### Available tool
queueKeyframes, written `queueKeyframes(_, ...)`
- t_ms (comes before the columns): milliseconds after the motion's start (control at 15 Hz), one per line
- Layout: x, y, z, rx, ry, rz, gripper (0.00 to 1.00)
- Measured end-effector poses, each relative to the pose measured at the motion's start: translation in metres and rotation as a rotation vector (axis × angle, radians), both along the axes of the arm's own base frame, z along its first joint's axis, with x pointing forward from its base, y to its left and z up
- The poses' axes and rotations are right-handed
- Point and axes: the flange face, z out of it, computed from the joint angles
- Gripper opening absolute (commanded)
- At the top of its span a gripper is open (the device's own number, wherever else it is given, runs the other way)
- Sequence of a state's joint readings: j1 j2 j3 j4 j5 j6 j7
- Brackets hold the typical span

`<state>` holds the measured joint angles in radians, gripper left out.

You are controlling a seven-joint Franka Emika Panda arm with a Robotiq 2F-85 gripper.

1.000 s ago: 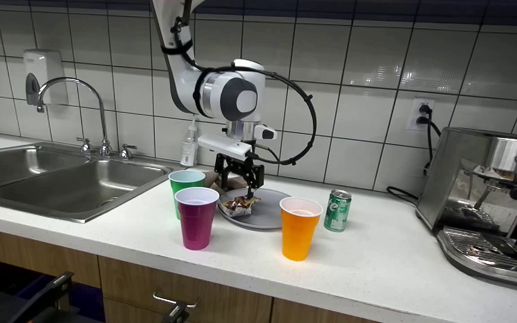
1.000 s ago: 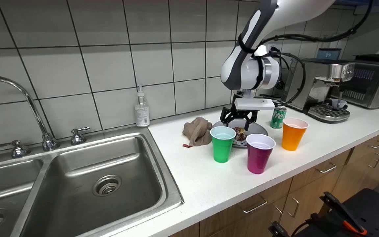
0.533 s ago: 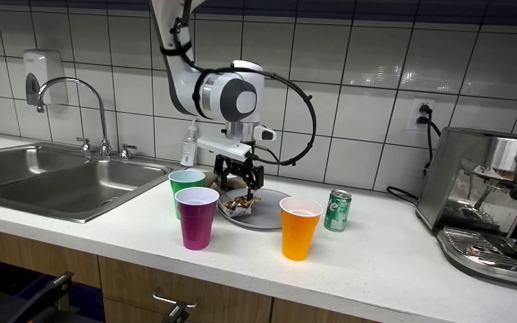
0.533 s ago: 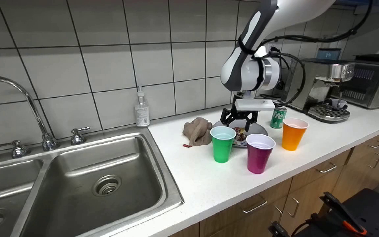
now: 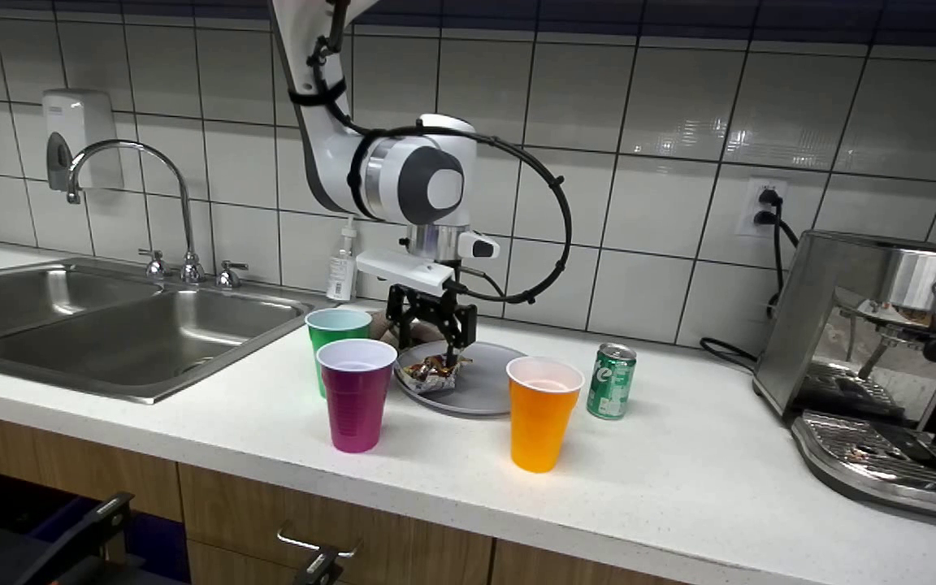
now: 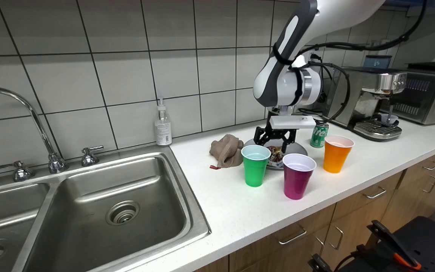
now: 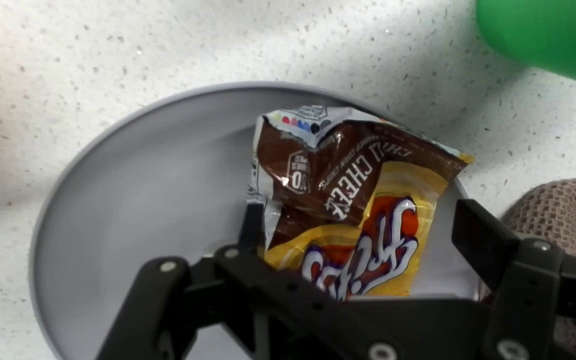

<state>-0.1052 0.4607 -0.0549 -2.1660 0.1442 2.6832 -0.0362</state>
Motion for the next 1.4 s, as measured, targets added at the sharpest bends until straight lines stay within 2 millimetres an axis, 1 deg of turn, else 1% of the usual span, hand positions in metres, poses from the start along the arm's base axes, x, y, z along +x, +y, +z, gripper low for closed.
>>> queueKeyframes(200, 0.0000, 0.0000, -0.0001, 0.000, 0.000, 0.000, 0.41)
queueKeyframes(533, 0.0000, -0.0001, -0.0001, 0.000, 0.000, 0.000, 0.03)
queueKeyframes(600, 0.0000, -0.0001, -0.0001, 0.000, 0.000, 0.000, 0.00)
queueKeyframes(667, 0.0000, -0.0002, -0.0001, 0.000, -0.001, 0.000, 0.00)
queueKeyframes(1400, -0.0001, -0.0026, 0.0006, -0.002, -0.002, -0.004, 0.00)
